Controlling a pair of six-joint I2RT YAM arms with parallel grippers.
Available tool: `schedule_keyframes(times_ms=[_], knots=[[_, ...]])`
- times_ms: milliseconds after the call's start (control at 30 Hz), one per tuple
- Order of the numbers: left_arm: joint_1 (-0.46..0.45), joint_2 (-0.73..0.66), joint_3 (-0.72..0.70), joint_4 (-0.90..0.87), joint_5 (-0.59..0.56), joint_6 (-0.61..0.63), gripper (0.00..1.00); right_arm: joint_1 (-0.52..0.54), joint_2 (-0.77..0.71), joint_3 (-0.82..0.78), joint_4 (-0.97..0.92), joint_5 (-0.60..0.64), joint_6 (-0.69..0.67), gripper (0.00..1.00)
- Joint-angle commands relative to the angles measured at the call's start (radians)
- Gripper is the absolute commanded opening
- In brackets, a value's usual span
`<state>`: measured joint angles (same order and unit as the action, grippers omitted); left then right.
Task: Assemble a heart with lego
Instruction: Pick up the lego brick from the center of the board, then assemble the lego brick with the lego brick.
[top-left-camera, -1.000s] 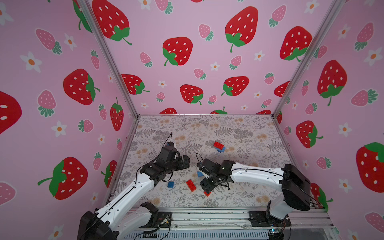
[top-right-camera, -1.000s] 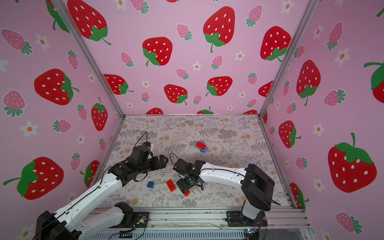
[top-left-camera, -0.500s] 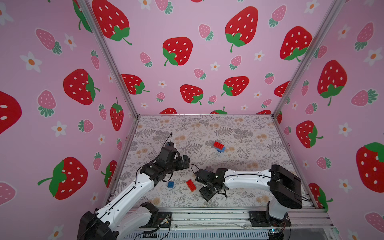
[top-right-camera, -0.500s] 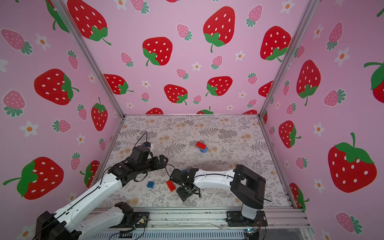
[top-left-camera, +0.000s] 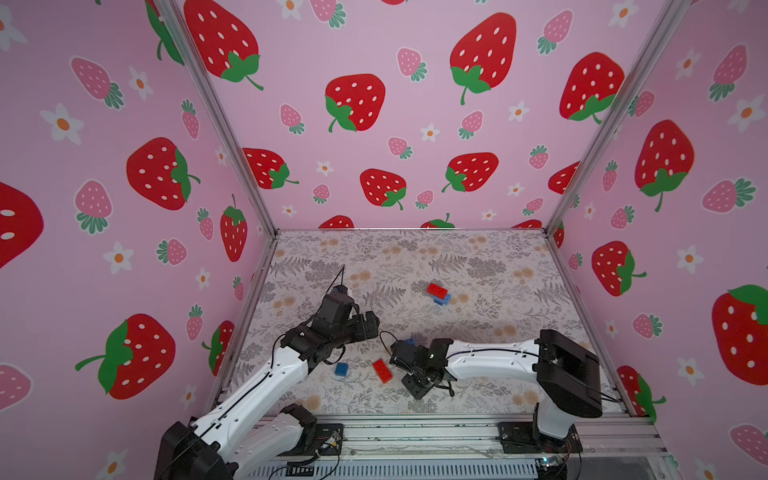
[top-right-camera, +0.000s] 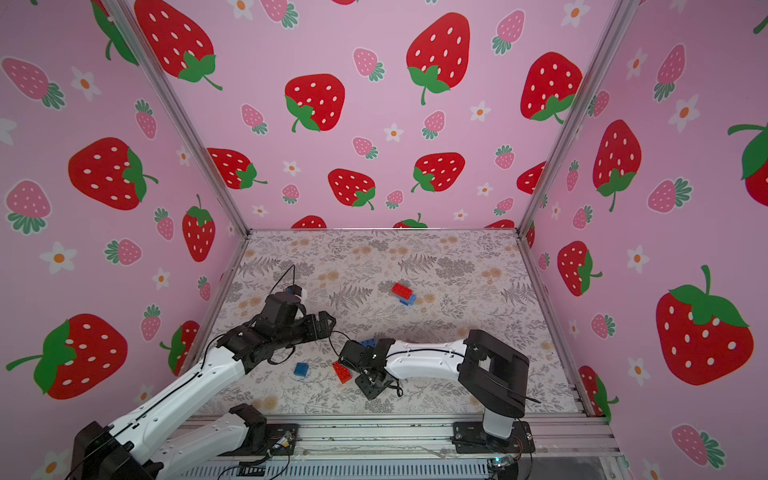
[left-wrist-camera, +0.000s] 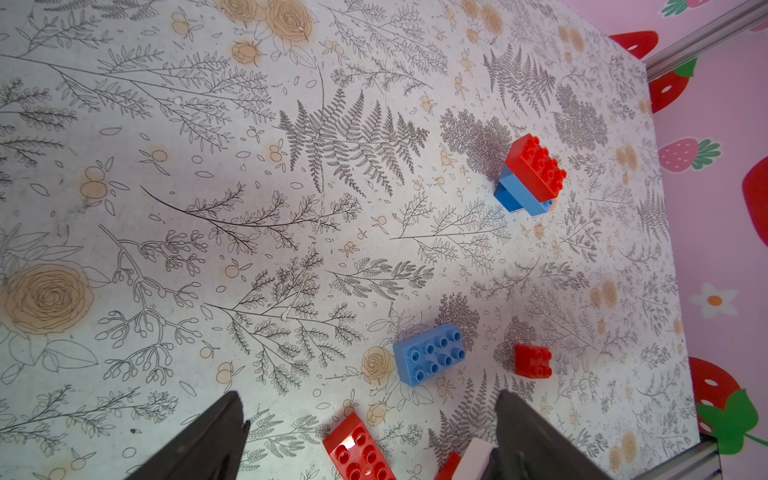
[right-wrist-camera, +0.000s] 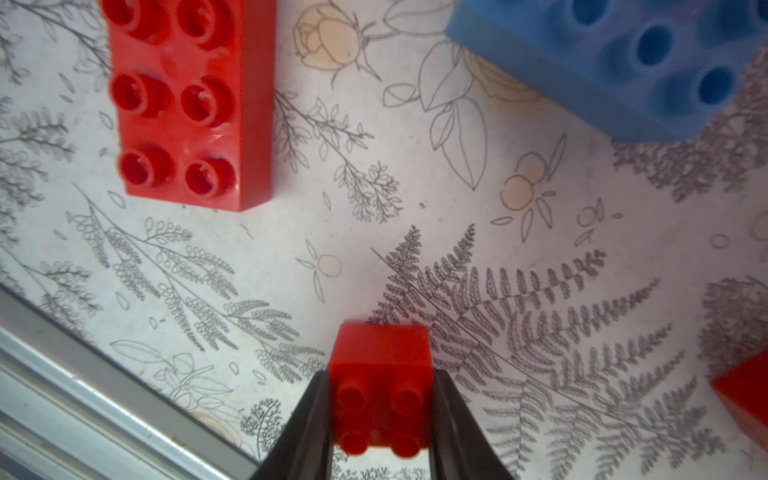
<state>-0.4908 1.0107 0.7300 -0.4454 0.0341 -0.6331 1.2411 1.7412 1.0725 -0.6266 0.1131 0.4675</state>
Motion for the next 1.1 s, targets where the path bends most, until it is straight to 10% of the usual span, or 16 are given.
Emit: schedule_keyframes(times_ms=[0,633,1067], knots=[[0.004,0.011,0.029,0.011,-0.001,0.008,0.97,-0.057,-0.072,0.020,-0.058,0.011,-0.084,0.31],[0.003,0.329,0.247,0.233,0.228,0.006,0.77,-0.718,-0.135,0.225,-0.248,-0.214,-0.805,0.13],[-0.032,0.655,0.402,0.448,0.308,0.032,0.65,-0.805,0.028,0.328,-0.203,-0.304,-1.066,0.08]])
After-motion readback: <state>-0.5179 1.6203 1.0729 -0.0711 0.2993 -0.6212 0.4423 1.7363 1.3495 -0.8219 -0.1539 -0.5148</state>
